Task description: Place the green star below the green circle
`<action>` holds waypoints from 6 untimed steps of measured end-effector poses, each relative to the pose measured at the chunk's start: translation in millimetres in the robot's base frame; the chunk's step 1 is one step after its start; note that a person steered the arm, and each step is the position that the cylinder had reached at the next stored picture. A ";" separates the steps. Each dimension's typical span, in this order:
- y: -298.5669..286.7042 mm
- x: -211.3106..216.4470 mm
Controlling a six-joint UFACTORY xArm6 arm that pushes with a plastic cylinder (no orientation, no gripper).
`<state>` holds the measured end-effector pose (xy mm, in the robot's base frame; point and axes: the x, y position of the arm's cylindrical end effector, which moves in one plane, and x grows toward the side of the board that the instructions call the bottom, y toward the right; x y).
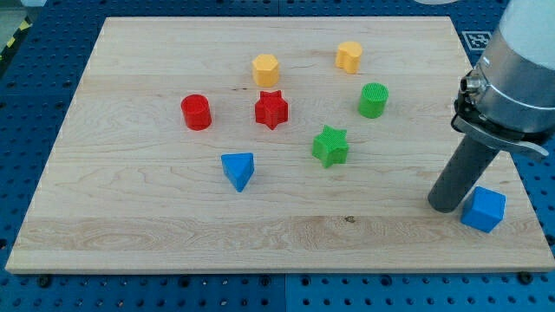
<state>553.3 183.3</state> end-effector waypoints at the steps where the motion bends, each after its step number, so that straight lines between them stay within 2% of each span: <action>1: -33.1 1.4; 4: -157.2 -20.0; 5: -160.7 -60.1; 6: -157.2 -76.6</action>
